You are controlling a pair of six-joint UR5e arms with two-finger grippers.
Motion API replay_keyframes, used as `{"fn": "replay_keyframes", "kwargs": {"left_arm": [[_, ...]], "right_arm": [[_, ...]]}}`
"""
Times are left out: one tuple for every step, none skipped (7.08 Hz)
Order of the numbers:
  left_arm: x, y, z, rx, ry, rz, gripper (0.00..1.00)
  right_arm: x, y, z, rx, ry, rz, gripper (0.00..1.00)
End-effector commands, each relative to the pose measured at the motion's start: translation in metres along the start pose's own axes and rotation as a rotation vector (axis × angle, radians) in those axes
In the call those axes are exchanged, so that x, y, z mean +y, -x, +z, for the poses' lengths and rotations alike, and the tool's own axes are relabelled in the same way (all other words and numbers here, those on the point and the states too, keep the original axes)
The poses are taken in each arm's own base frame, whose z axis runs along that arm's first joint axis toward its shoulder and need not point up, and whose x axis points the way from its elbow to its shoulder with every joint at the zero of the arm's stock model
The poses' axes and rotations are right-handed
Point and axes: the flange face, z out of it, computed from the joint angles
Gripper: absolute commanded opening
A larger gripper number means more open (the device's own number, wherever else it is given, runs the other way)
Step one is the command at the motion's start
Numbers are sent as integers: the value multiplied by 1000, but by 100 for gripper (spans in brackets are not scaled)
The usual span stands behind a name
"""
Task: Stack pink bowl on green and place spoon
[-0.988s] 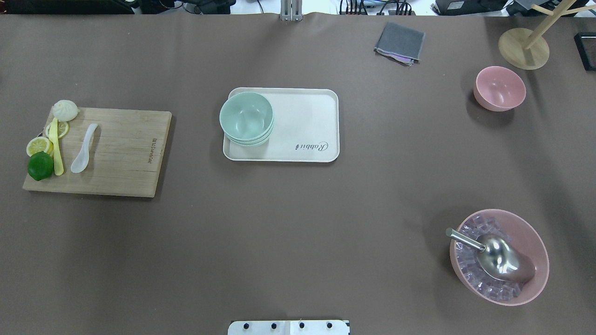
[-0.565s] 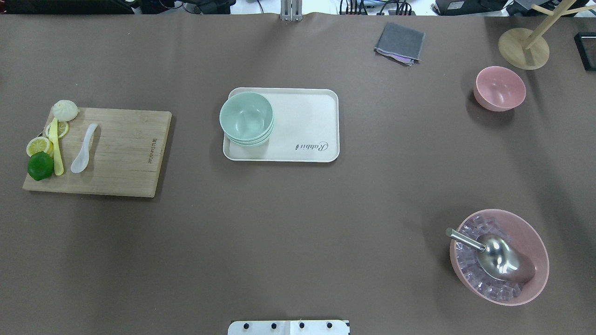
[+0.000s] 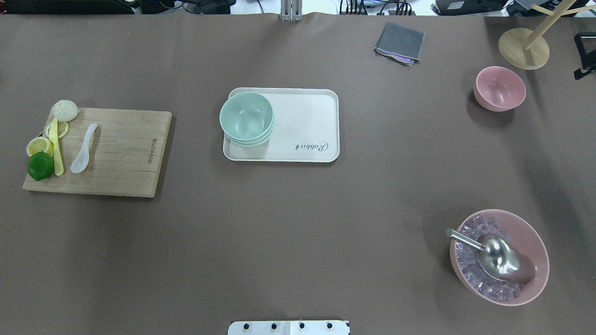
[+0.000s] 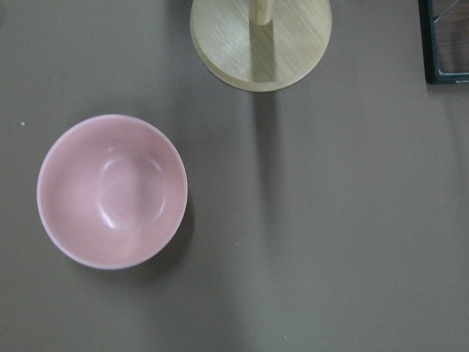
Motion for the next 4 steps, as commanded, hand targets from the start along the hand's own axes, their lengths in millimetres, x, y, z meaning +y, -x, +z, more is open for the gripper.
{"fn": "replay_keyframes", "kwargs": {"left_arm": [[1,3,7,-3,1,4,98],[2,8,13,-3,-4,8,98],[-1,12,16,-3,-9,11,98],[-5,15,19,-3,-3,7,98]], "right_arm": [[-21,18,66,-30,-45,26,100],[-23,45,88,-26,-57,54,100],[-18,65,104,-11,-65,70,100],[-16,67,110,1,-62,73,100]]}}
